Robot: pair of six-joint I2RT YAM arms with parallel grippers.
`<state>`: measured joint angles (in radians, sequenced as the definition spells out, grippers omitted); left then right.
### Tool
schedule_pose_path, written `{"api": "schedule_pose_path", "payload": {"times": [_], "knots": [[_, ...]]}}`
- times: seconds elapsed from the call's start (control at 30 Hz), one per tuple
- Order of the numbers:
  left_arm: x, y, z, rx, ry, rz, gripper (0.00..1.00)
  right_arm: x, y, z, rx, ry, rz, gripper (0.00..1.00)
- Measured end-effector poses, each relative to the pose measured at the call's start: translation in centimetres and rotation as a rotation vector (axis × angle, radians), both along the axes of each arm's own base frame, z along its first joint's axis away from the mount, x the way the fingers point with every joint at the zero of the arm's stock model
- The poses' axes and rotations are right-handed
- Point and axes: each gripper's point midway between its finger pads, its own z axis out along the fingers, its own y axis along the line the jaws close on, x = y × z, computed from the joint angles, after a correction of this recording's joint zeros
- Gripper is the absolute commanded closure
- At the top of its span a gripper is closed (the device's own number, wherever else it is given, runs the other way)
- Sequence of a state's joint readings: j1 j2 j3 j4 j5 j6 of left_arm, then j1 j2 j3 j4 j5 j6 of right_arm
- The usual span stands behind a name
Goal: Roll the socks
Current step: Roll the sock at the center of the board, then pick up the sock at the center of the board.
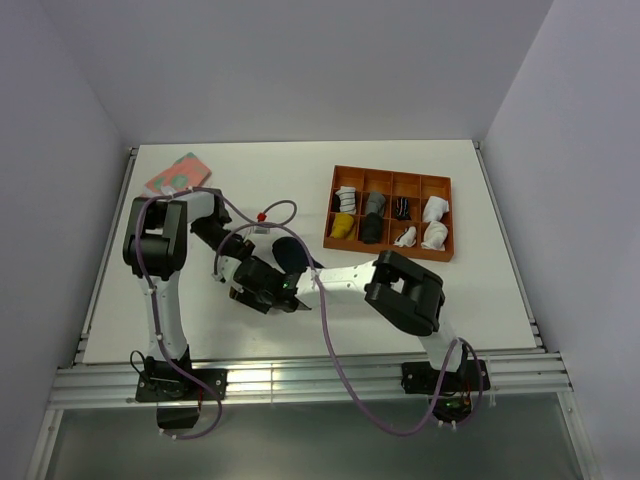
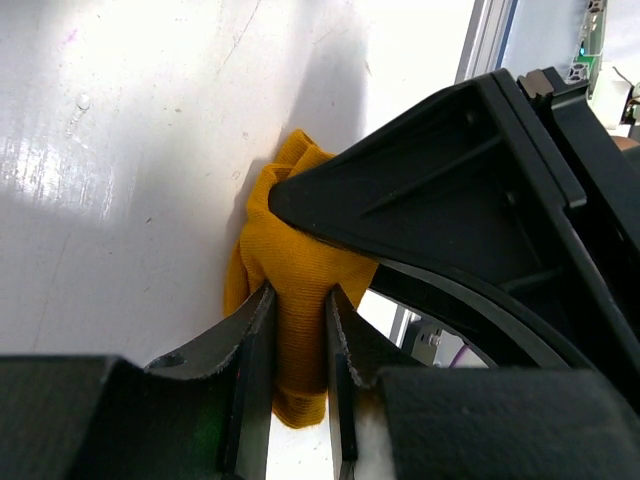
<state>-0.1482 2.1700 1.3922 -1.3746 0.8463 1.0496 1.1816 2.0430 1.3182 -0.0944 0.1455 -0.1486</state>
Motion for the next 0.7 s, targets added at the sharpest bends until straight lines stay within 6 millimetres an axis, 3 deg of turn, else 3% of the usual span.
{"api": "schedule_pose_path", "payload": {"times": [0.17,0.2,0.47,0.7], "knots": [[0.3,-0.1,0.2,0.007,-0.011,-0.006,0.75,0.0,0.0,-0.1,0.023,0.034,-0.024,0.92],[0.4,-0.1,0.2,0.009,-0.013,-0.006,0.74,0.0,0.1,-0.1,0.027,0.039,-0.028,1.00],[2.0,-0.1,1.2,0.002,-0.057,0.036,0.61,0.2,0.3,0.1,0.064,0.062,-0.076,1.00],[5.5,0.9,4.0,-0.035,-0.168,0.145,0.63,0.5,0.3,0.0,0.081,0.064,-0.101,1.00]]}}
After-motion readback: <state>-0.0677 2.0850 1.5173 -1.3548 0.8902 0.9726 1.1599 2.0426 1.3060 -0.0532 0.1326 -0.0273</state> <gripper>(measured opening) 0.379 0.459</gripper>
